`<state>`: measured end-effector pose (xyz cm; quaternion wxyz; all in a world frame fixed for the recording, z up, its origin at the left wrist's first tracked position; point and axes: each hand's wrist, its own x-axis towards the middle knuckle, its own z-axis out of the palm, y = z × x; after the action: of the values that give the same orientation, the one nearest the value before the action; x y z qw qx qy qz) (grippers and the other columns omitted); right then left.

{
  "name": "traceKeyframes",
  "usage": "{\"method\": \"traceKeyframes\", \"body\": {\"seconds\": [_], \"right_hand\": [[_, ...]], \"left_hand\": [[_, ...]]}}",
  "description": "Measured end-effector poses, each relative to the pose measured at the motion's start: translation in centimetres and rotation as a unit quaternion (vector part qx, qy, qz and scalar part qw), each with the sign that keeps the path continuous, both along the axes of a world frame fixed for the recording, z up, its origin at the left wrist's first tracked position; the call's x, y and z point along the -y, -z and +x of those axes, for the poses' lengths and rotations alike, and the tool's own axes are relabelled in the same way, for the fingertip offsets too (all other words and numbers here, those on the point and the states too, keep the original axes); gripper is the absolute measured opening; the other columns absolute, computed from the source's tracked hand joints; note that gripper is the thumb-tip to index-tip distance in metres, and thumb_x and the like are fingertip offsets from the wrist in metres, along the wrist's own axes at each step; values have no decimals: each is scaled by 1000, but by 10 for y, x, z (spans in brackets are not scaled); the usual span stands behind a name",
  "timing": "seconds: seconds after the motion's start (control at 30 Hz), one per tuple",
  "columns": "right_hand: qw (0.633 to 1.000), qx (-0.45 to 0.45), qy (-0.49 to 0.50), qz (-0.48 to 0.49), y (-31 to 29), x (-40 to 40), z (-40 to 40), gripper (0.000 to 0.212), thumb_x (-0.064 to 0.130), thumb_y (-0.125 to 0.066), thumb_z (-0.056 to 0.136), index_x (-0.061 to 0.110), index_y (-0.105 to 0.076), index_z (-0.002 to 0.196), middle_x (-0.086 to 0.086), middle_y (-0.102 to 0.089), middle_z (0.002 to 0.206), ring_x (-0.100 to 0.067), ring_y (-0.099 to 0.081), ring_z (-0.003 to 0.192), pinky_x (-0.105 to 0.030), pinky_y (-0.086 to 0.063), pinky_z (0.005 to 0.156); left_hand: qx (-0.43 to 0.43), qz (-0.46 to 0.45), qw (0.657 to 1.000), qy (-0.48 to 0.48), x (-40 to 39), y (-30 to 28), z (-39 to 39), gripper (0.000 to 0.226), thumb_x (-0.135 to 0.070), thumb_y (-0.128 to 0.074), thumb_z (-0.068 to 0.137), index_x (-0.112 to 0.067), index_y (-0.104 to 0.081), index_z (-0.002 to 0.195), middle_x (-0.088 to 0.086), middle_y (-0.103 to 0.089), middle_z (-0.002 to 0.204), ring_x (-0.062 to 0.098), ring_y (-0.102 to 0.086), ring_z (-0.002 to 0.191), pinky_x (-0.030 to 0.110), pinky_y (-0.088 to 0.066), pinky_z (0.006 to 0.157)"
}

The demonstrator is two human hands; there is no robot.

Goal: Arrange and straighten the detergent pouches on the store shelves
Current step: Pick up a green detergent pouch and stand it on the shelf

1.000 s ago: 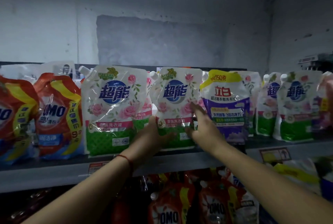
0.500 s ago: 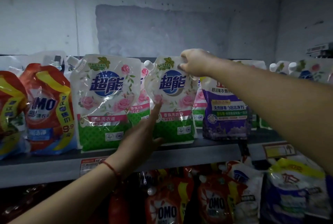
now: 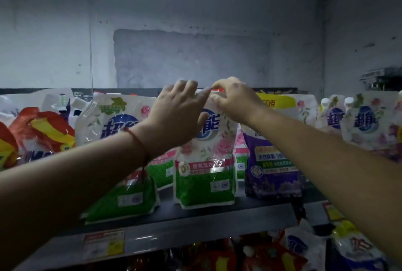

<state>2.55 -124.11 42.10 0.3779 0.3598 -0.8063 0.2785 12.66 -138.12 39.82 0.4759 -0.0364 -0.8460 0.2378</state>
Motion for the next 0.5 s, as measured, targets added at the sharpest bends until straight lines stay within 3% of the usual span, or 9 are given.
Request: {"method": "traceKeyframes", "body": {"seconds": [0.1,0.2,0.3,0.37,0.43,0.5], "right_hand": [[999,-8,-1,-52,31,-19,20,35,32,-51,97,18,-54,129,-6,-54,126,-17,-56,98,-29,-49,75],[990,122,-26,-69,90,-37,35,32,32,-52,98,25,-50,129,-1,-54,126,-7,-58,85,-18,-46,63],[952,299,-40,-62,148,-36,39,51,33,-50,98,36,-32,146,5,-52,132,-16,-55,114,-33,-49,90],[929,365,-32,-45,172,-31,39,56,27,-45,100,39,-24,150,3,-55,128,-18,-54,114,-33,-45,93],[939,342,9,-8,184,-24,40,53,21,-43,99,37,-26,148,2,-60,113,-19,-58,98,-30,-46,80],[959,272,77,36,190,-18,45,48,20,-39,101,33,-27,146,1,-62,111,-21,-64,98,-28,-46,71]], "left_hand": [[70,-4,997,10,3,-32,-21,58,-39,-45,100,-15,-34,151,15,-50,143,35,-47,130,47,-43,104],[157,94,983,-3,11,-49,-34,44,-35,-42,103,-13,-48,141,17,-64,126,37,-62,110,42,-53,88],[169,175,970,10,18,-51,-46,32,-33,-46,104,-7,-65,107,15,-69,103,33,-64,85,34,-52,73],[173,212,962,23,20,-54,-50,31,-29,-47,104,-5,-66,102,12,-67,98,28,-61,81,30,-46,69],[169,229,958,37,20,-59,-49,30,-28,-49,103,-6,-68,100,11,-67,97,27,-61,82,30,-48,72],[150,231,960,54,18,-60,-46,29,-29,-51,102,-7,-70,99,9,-67,95,27,-62,83,31,-51,75]]}}
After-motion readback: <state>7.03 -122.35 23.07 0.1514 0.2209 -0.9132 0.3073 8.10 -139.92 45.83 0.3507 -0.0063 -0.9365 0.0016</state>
